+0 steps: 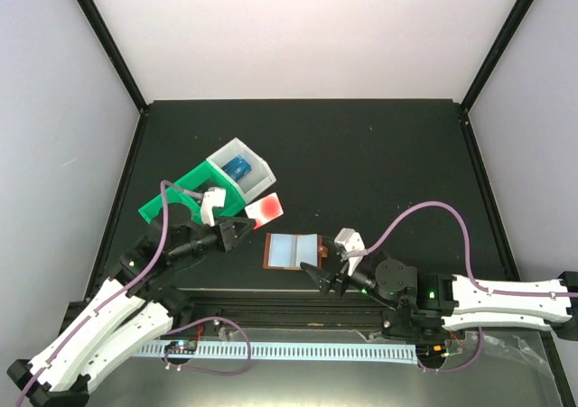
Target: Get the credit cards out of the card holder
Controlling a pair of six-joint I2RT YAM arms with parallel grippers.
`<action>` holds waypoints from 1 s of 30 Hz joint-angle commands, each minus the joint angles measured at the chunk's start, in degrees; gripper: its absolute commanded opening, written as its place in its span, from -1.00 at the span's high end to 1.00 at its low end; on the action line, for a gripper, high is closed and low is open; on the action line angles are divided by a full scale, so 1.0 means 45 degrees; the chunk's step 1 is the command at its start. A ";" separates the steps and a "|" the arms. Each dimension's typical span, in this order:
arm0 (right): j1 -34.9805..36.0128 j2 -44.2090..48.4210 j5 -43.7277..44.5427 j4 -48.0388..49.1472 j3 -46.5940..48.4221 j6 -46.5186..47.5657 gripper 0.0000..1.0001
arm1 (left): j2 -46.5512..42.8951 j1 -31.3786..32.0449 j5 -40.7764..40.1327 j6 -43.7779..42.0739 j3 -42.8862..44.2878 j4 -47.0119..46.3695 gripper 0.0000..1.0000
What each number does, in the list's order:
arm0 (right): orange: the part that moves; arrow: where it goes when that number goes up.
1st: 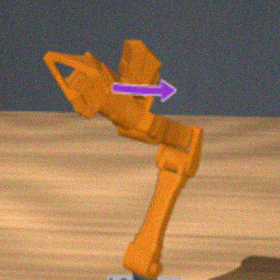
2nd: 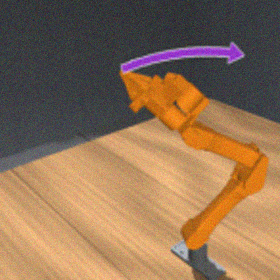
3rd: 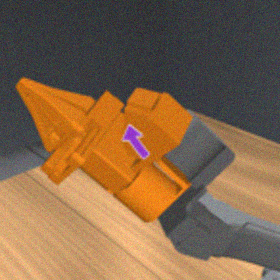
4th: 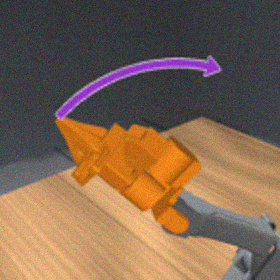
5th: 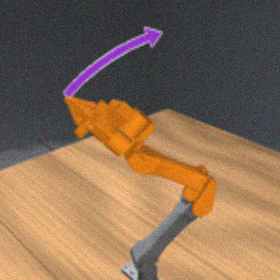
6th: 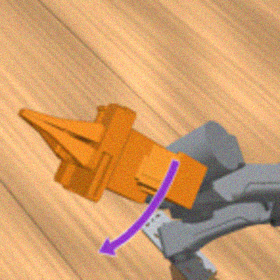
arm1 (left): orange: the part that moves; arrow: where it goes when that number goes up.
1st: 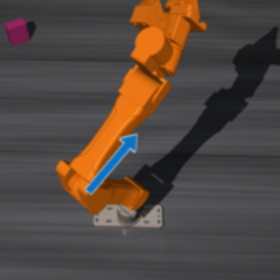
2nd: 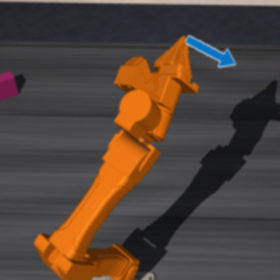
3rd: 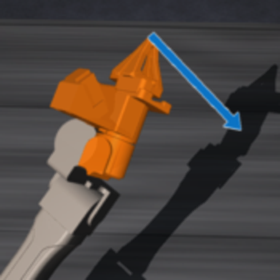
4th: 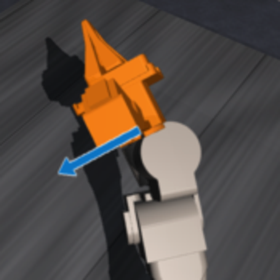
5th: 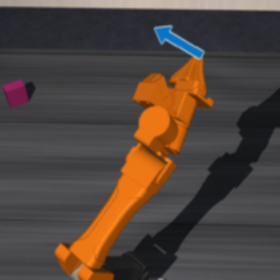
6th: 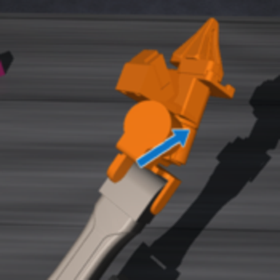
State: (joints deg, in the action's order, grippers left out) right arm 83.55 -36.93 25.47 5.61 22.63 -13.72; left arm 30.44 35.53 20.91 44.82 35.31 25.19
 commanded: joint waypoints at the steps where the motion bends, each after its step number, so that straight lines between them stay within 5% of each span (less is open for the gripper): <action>1: 0.0047 0.0346 -0.0568 -0.0993 0.0125 -0.3524 -0.76 | 0.0481 -0.0370 -0.0674 -0.1411 0.1309 0.1790 0.97; 4: 0.0047 0.0308 -0.0730 -0.0769 -0.0068 -0.3963 -1.00 | 0.0712 -0.0862 -0.0776 -0.1765 0.1847 0.2529 0.97; 16: 0.0046 0.0600 -0.0415 -0.1557 -0.0054 -0.3391 -1.00 | 0.1840 -0.5270 0.1698 -0.1843 0.2466 0.4763 0.97; 30: 0.0047 0.2030 0.0236 -0.2640 -0.0133 -0.2575 -1.00 | 0.2343 -1.1220 0.2187 -0.3950 0.2507 0.7058 0.97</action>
State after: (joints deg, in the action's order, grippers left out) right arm 83.55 -29.56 24.18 -4.19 22.39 -26.85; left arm 39.94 -10.11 28.95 31.20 45.43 53.25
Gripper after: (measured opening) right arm 0.999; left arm 0.020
